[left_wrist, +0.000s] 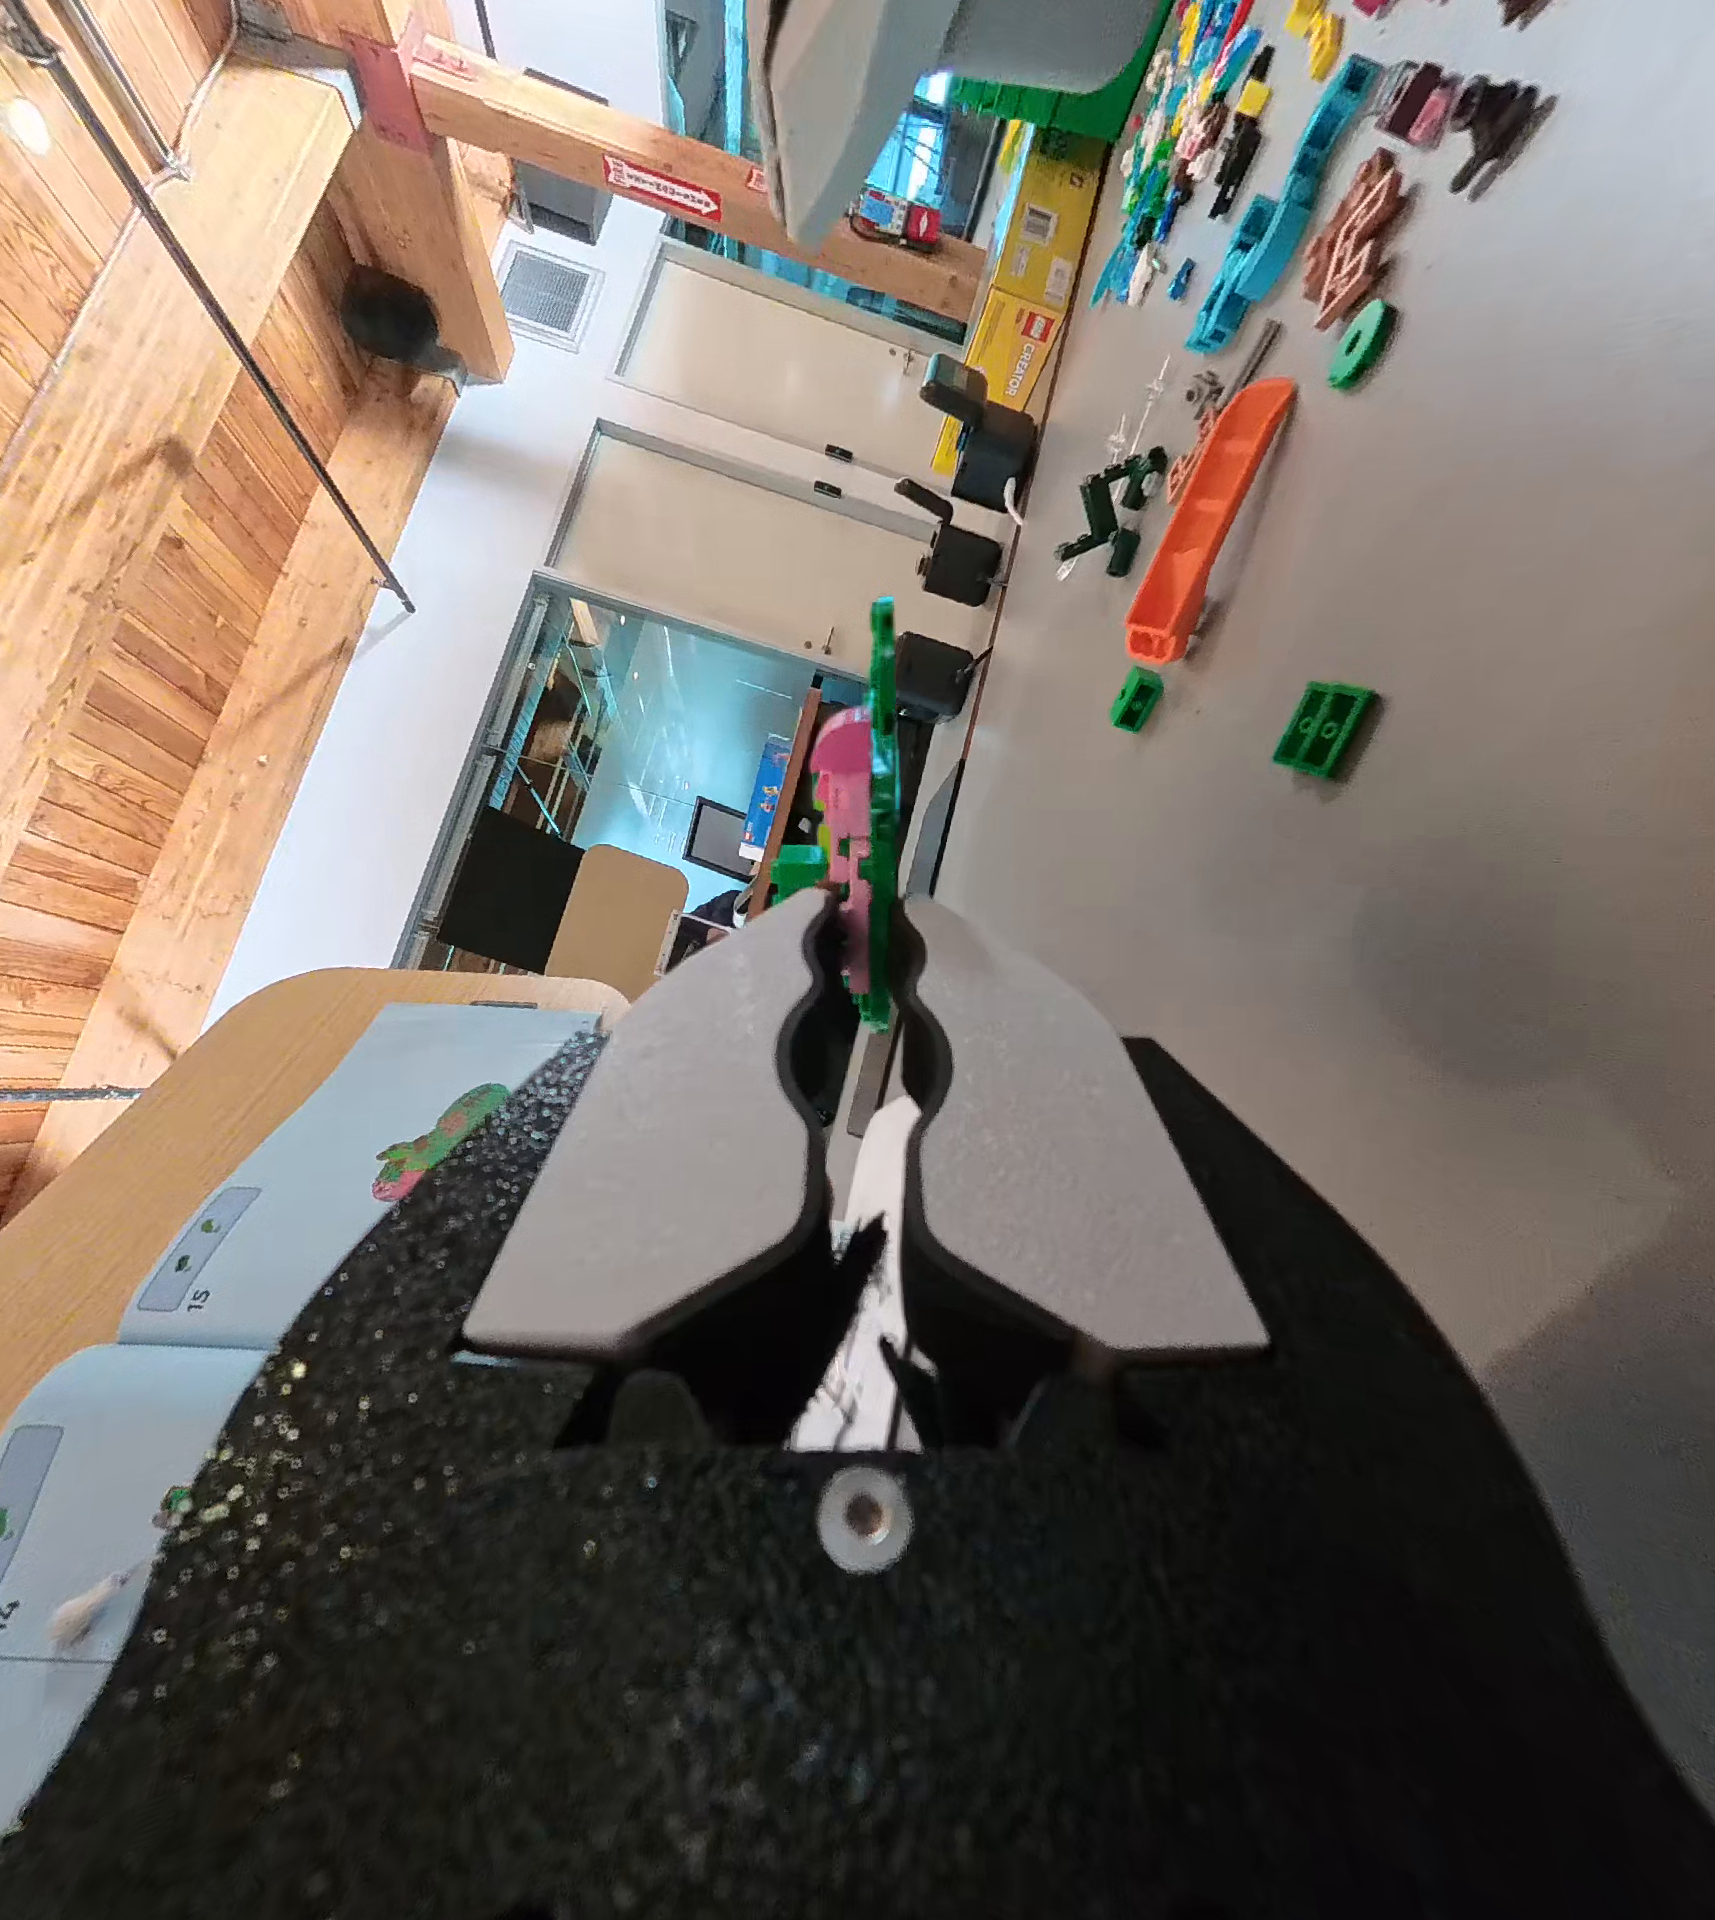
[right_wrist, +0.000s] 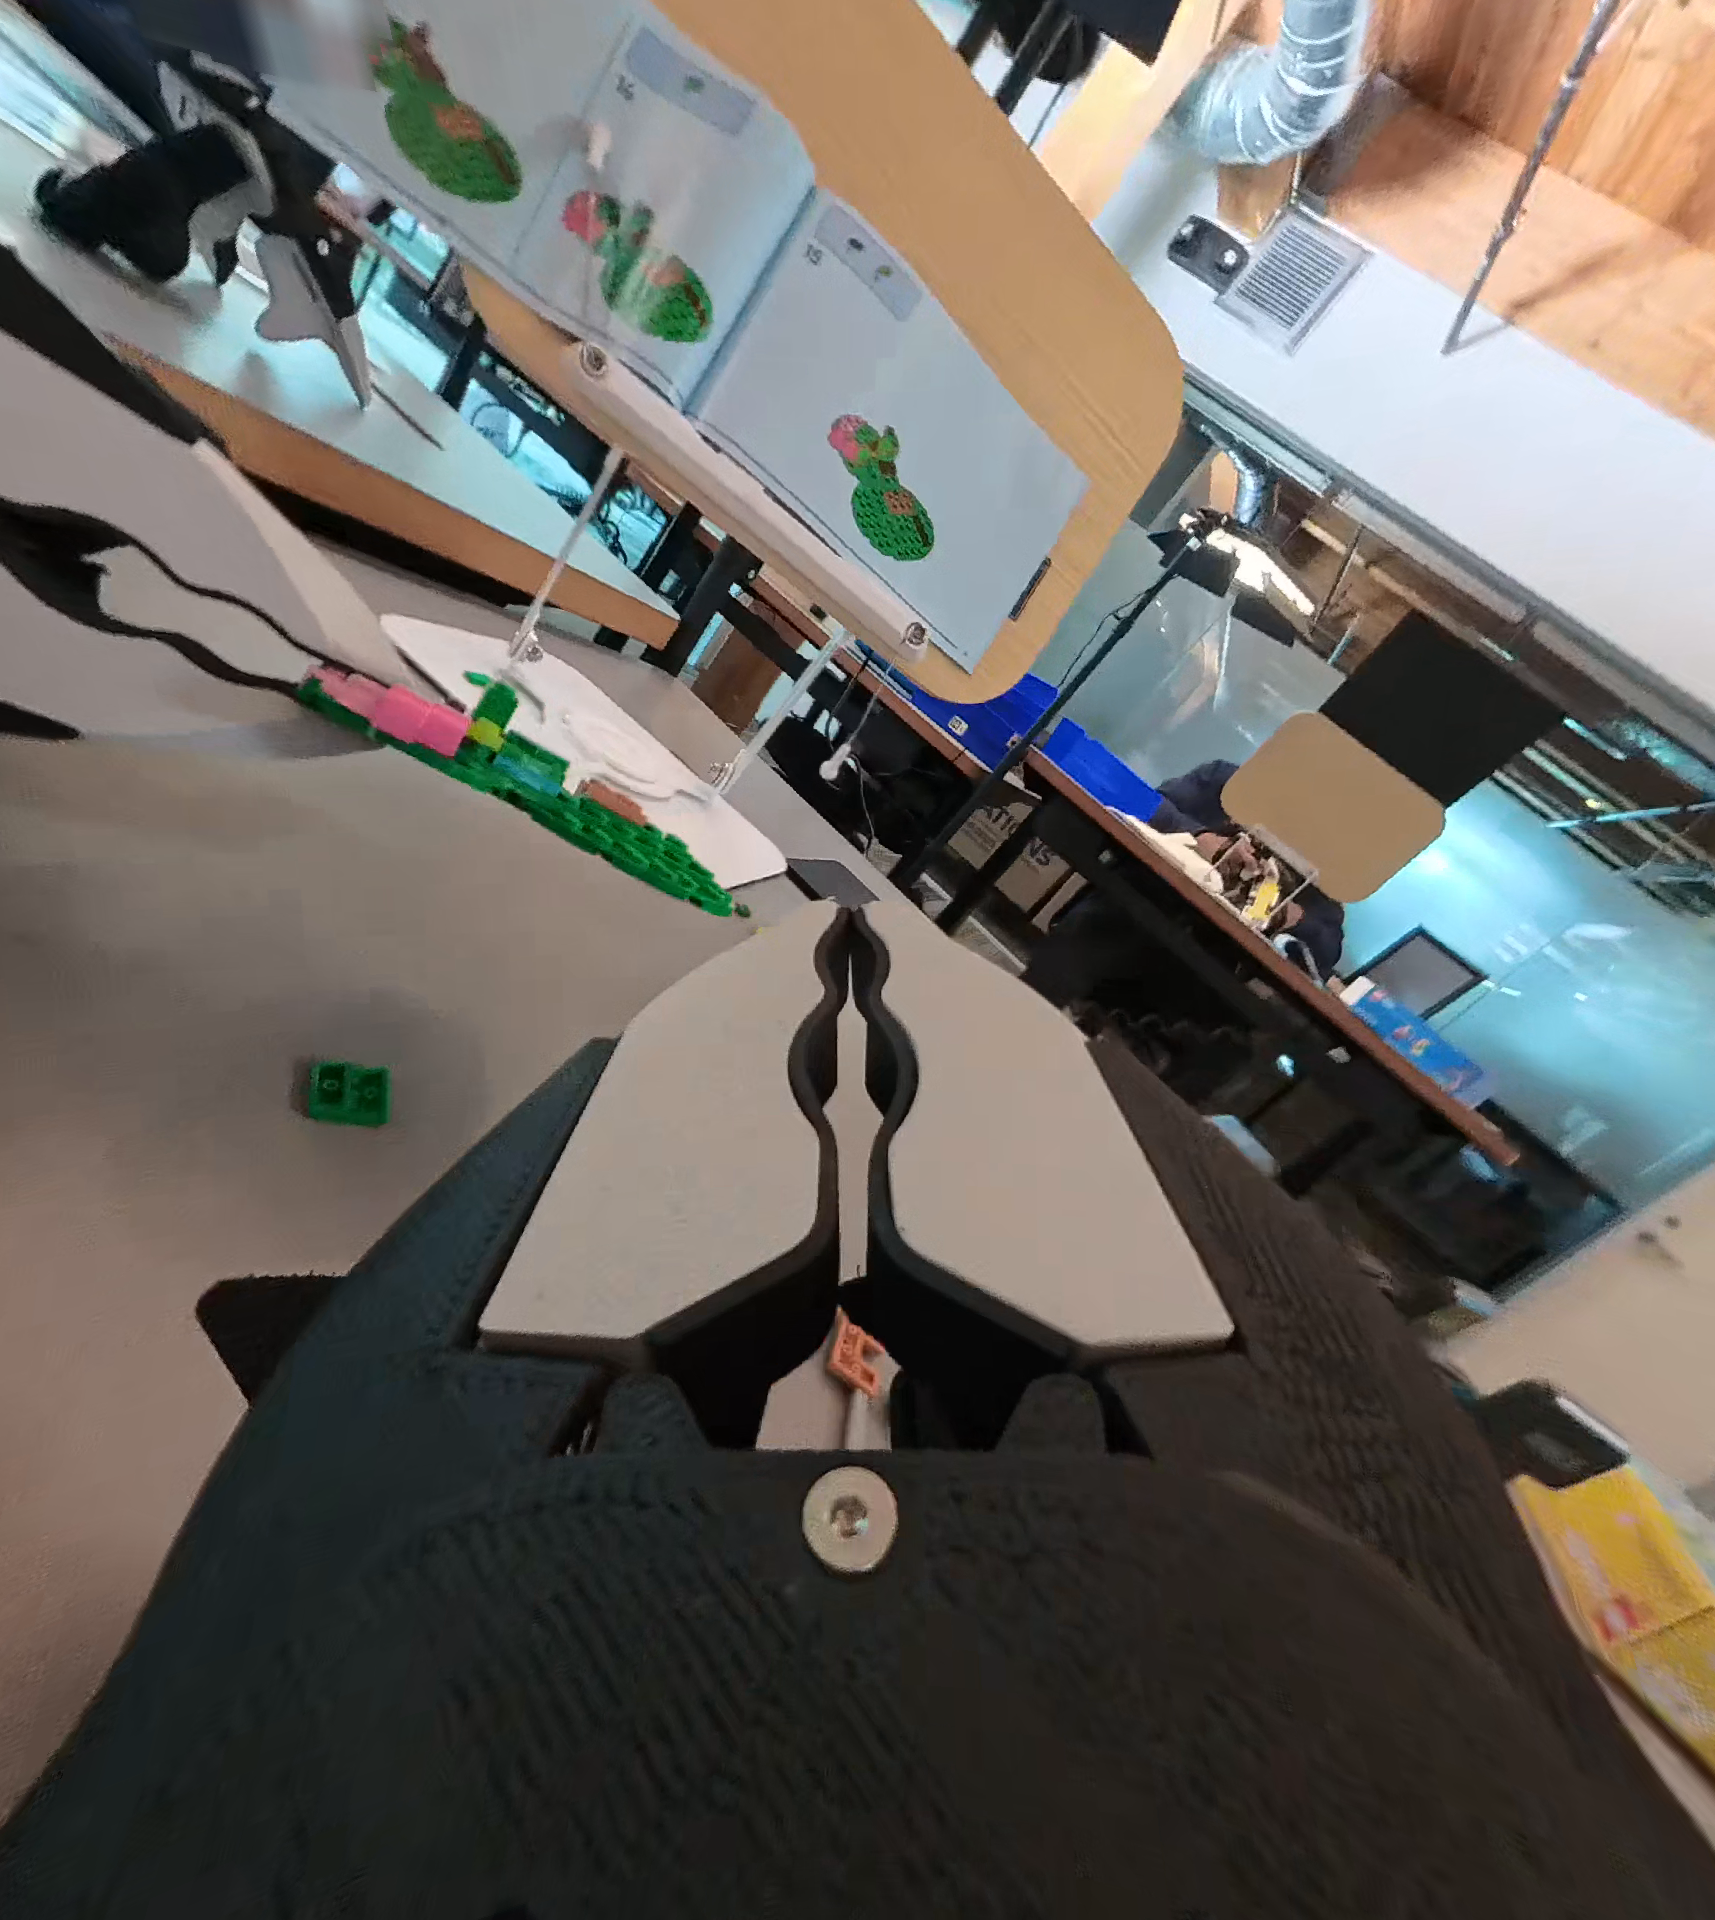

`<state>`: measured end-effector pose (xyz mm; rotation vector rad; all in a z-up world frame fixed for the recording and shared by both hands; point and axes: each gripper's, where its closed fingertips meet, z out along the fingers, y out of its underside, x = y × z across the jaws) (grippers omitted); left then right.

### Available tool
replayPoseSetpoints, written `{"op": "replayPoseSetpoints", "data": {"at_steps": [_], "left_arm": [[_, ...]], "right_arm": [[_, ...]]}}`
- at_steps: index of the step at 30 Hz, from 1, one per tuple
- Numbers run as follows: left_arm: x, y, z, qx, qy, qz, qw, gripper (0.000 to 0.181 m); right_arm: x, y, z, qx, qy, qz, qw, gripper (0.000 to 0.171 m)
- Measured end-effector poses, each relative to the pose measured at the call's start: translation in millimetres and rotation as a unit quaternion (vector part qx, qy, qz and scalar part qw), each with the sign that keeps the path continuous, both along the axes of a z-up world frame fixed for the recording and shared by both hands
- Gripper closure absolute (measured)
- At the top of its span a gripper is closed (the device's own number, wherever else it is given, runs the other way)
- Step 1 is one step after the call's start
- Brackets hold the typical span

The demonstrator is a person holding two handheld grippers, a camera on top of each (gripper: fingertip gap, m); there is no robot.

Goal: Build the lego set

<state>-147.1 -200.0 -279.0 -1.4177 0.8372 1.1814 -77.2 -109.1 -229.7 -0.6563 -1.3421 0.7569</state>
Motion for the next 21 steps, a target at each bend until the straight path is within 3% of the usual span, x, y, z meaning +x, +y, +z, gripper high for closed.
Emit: {"op": "replayPoseSetpoints", "data": {"at_steps": [10, 14, 21], "left_arm": [[0.5, -0.6, -2.8, -0.003, -0.102, -0.04, 0.994, 0.173], [-1.0, -1.8, -3.3, -0.002, -0.099, -0.041, 0.994, 0.173], [5.5, -0.5, -6.5, -0.009, -0.069, -0.05, 0.996, 0.173]], "right_arm": [[6.3, -12.0, 3.5, -0.103, 0.026, 0.049, 0.993, 0.171], [6.5, -10.1, 3.9, -0.155, 0.023, 0.063, 0.986, 0.171], [6.6, -4.9, 5.4, -0.158, 0.033, 0.056, 0.985, 0.171]]}}
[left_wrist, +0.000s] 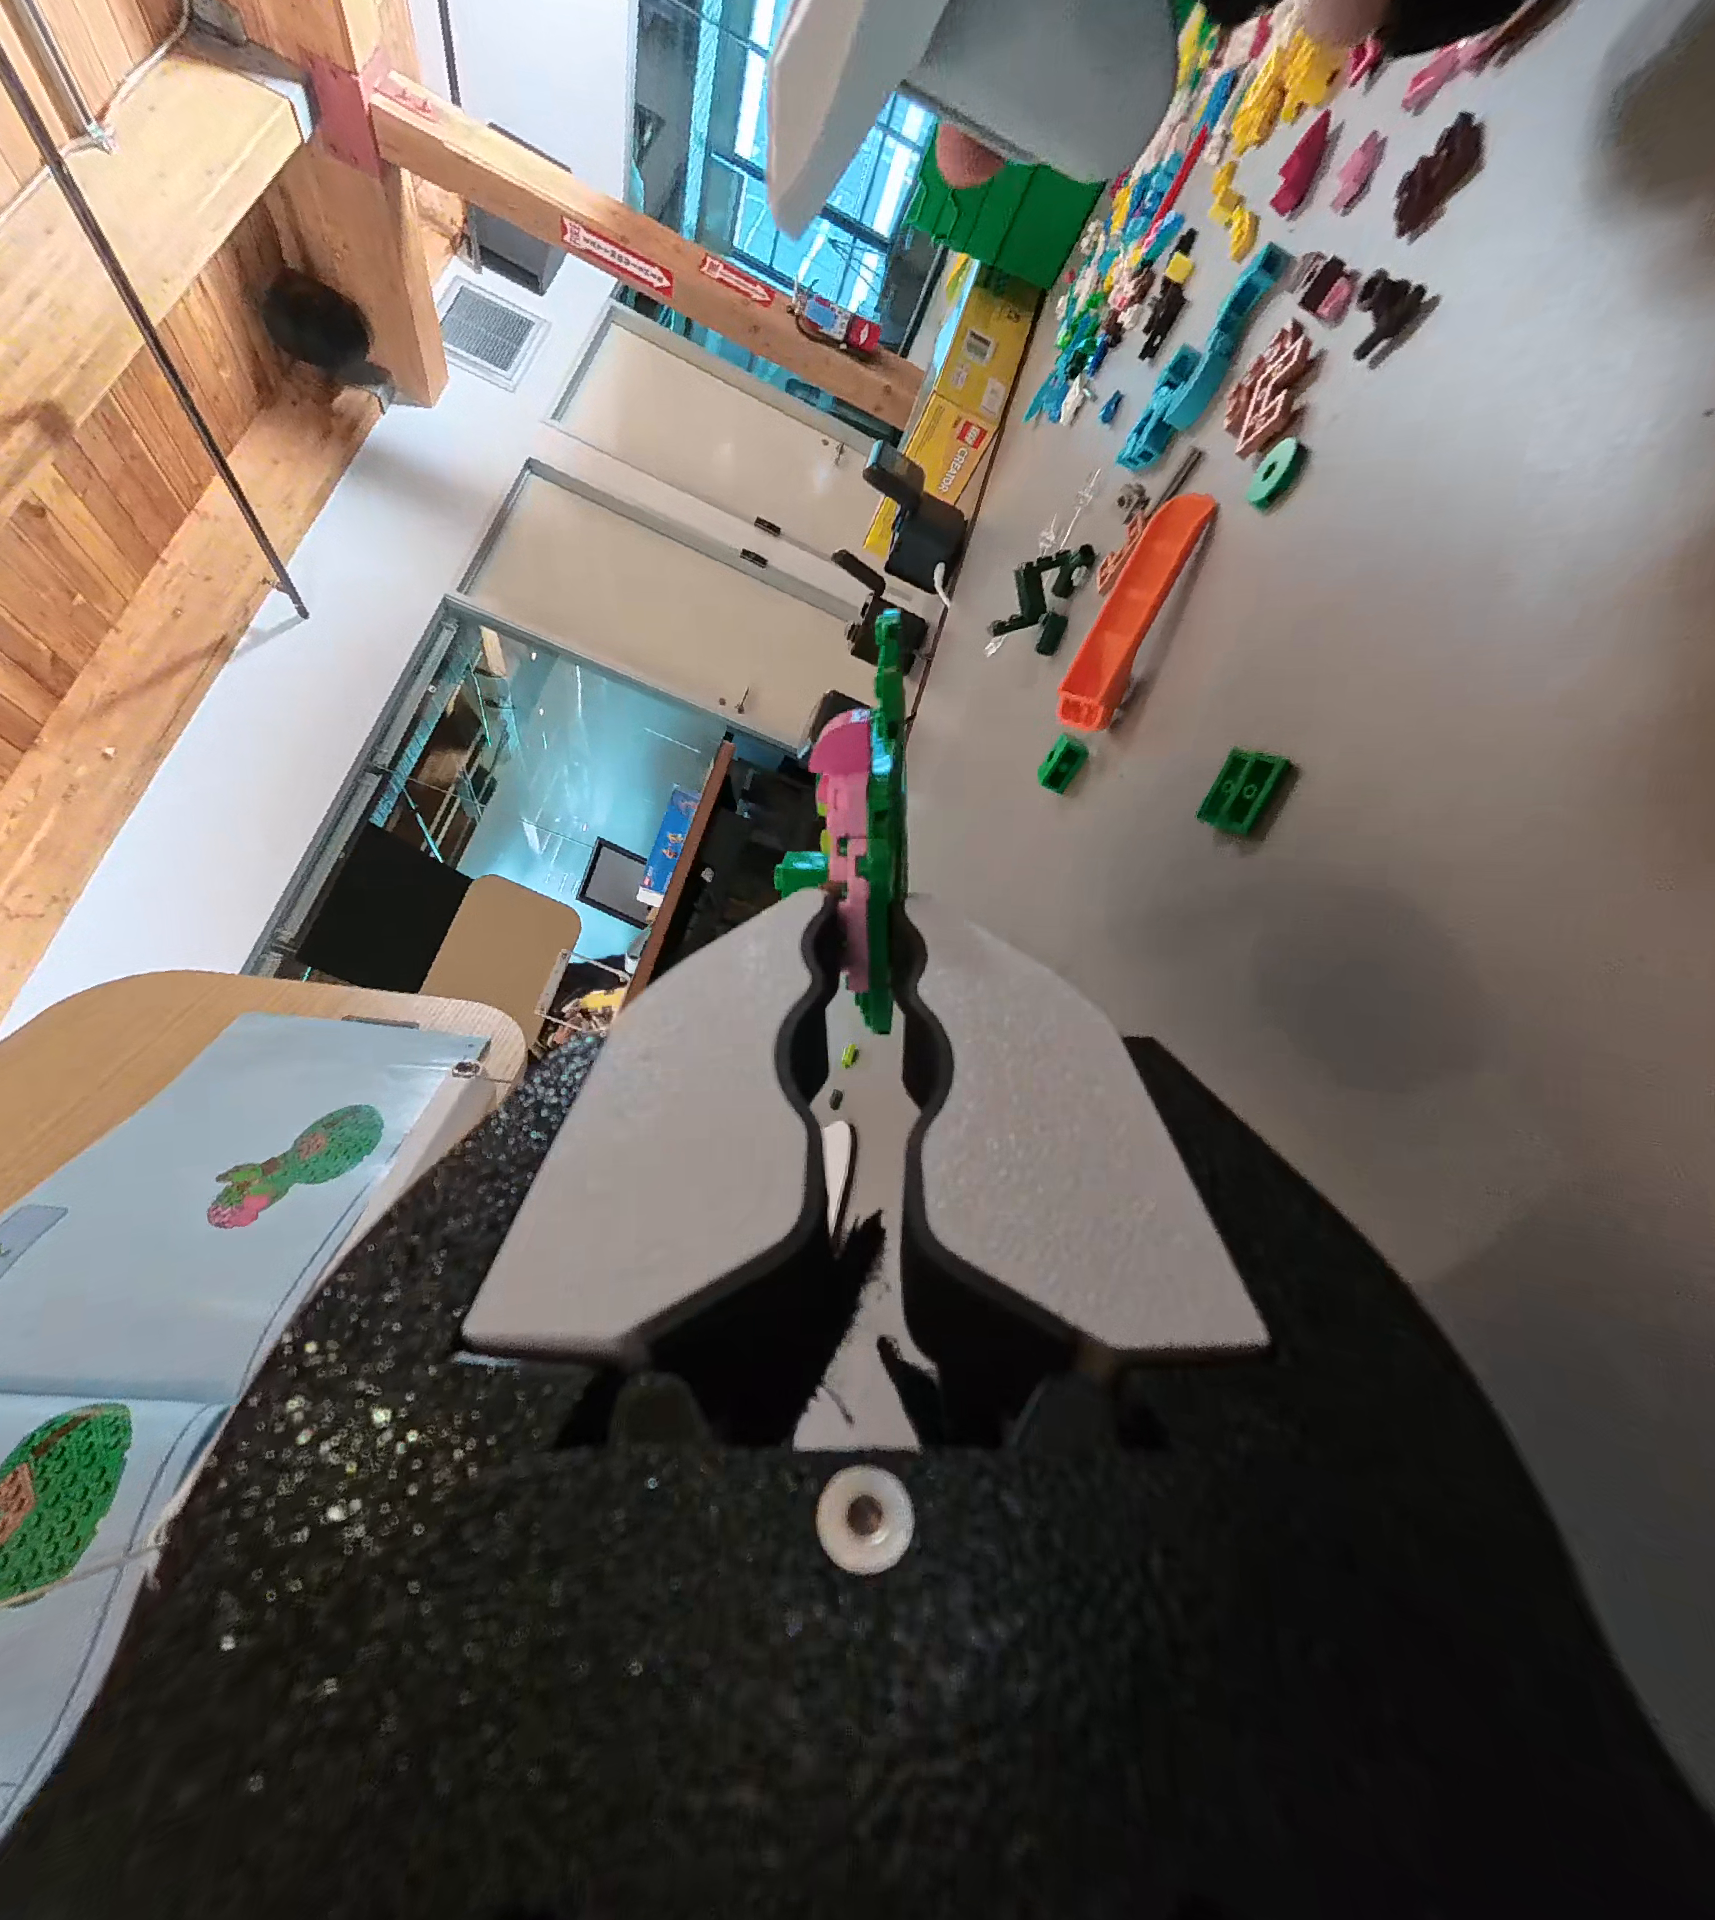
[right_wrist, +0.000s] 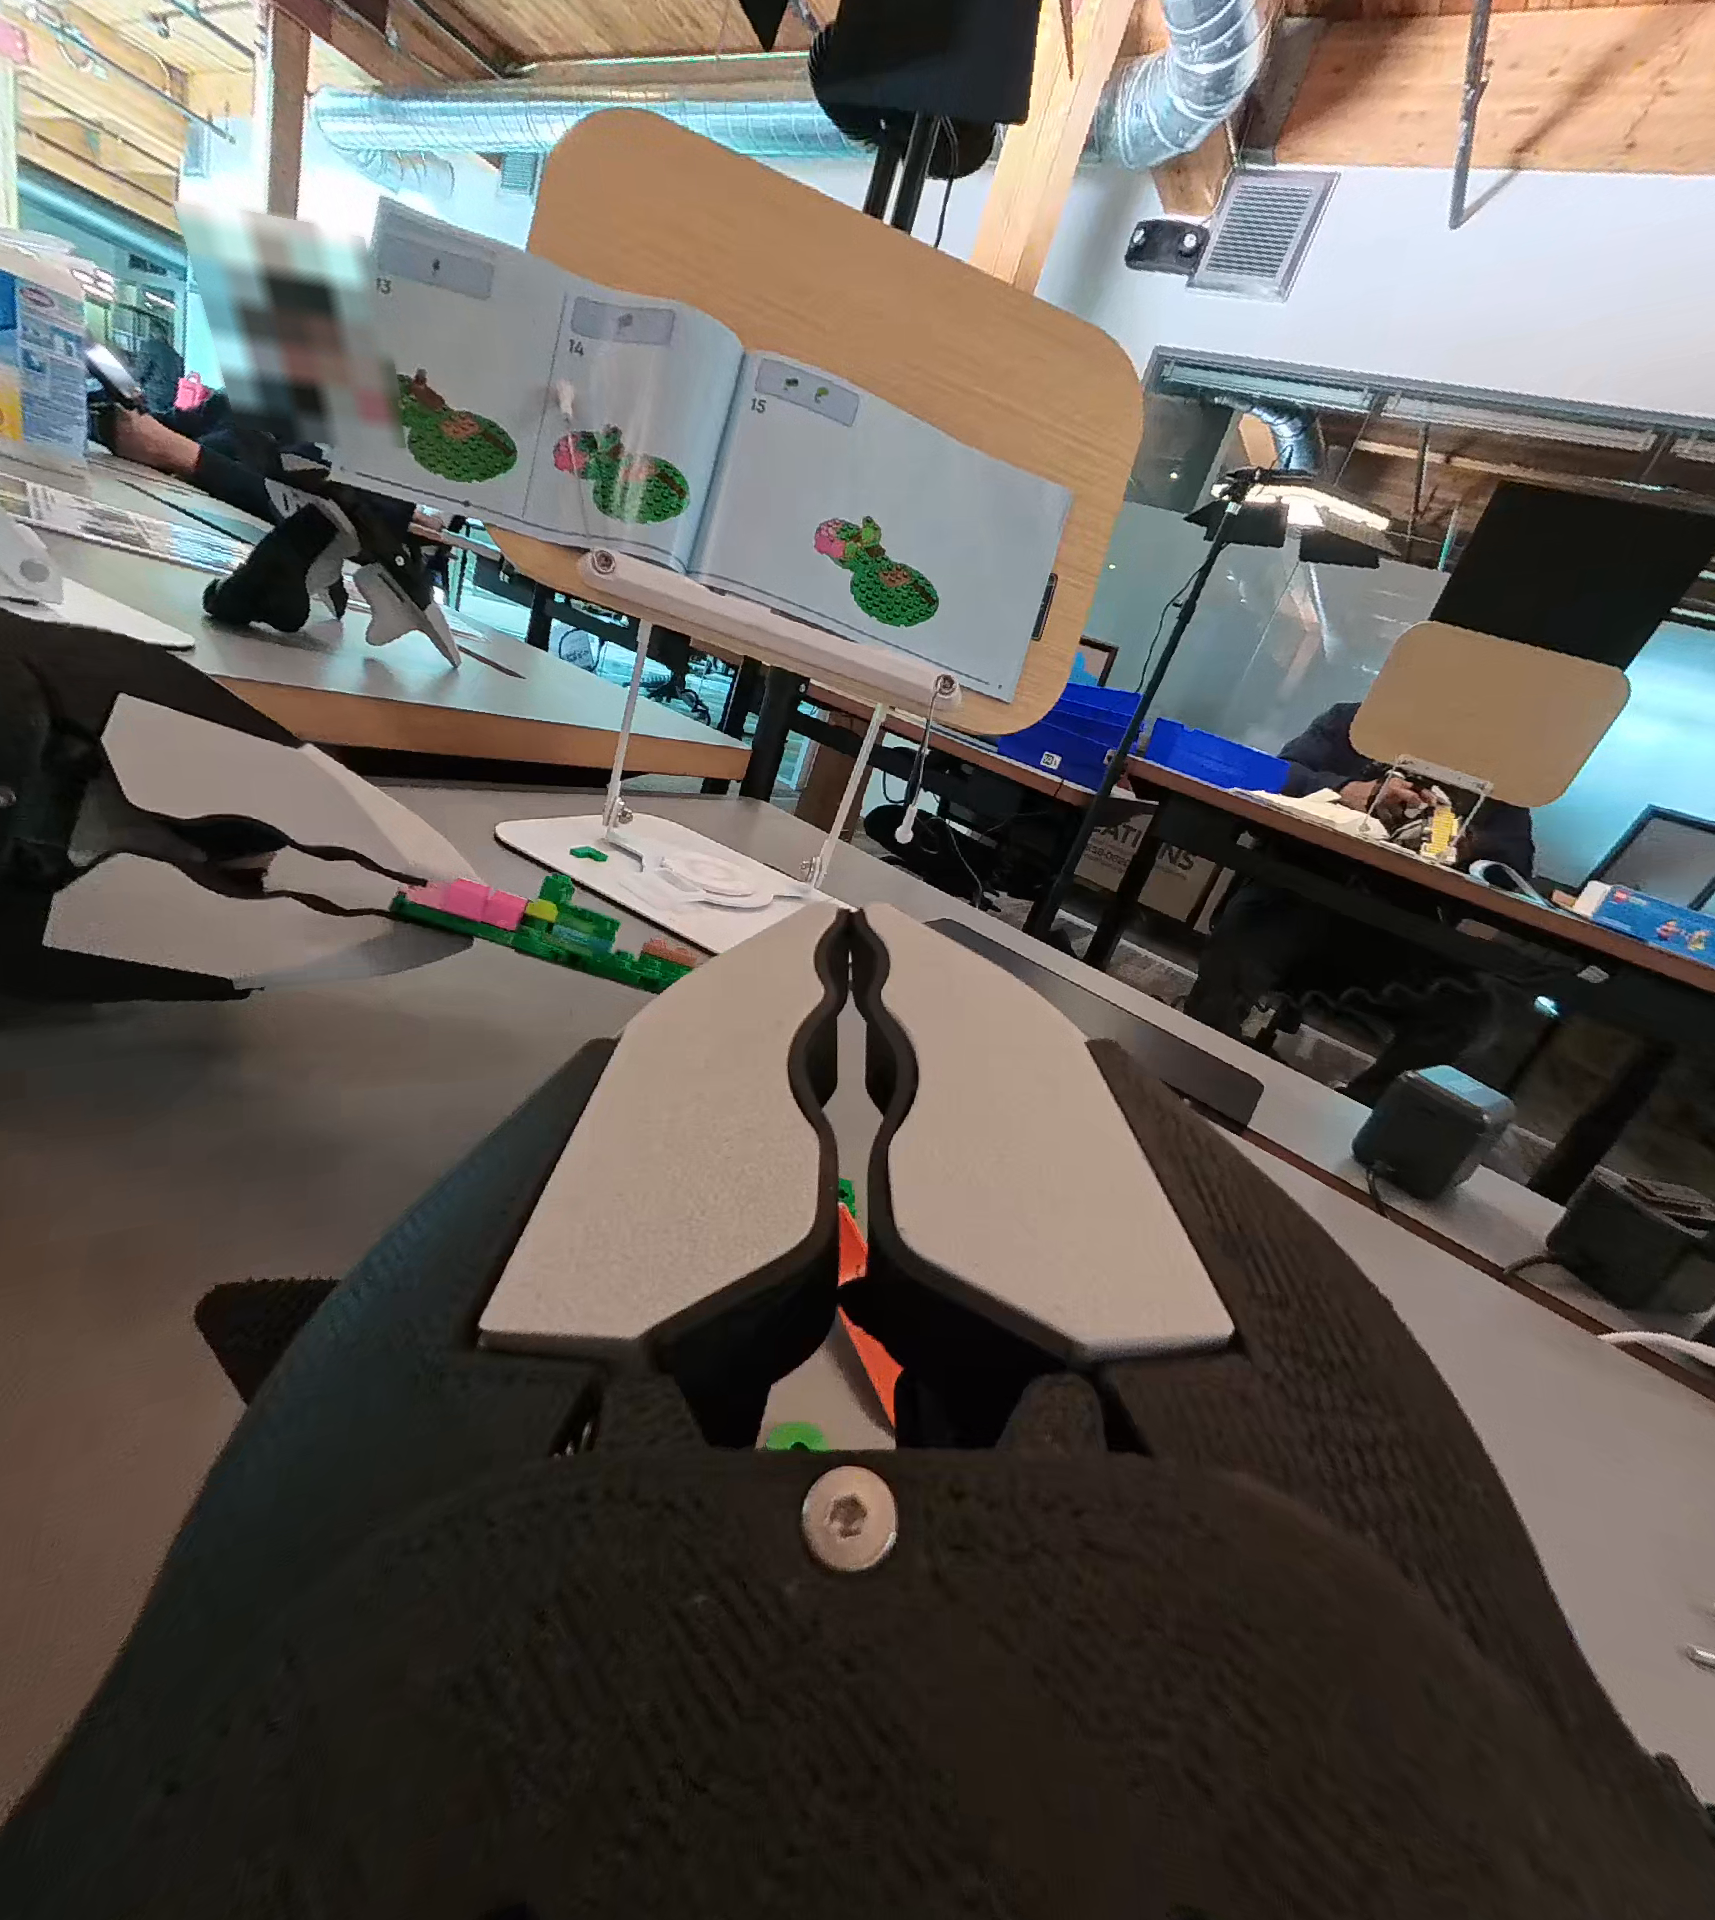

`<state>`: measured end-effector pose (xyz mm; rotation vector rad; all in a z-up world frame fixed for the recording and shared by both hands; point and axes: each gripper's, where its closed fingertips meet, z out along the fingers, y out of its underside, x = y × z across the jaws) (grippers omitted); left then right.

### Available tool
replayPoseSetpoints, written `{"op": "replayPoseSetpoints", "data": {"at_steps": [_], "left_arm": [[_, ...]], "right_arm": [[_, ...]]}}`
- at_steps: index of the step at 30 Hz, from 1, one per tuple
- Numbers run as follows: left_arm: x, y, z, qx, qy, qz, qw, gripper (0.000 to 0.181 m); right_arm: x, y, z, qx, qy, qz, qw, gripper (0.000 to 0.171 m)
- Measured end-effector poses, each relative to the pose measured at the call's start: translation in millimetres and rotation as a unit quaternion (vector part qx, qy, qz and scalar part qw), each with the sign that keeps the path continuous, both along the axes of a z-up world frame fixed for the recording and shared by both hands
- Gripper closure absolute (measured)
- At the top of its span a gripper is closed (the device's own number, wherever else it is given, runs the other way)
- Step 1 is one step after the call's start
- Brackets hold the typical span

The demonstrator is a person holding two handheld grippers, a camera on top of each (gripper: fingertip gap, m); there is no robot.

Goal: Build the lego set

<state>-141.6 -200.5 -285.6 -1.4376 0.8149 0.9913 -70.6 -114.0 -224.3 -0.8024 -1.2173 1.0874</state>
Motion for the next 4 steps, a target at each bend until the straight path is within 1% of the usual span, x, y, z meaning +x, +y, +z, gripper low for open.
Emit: {"op": "replayPoseSetpoints", "data": {"at_steps": [4], "left_arm": [[-0.8, -0.3, 0.2, 0.001, 0.001, 0.001, 1.0, 0.173]], "right_arm": [[-0.3, -2.0, -0.8, 0.025, 0.003, -0.007, 1.0, 0.171]]}}
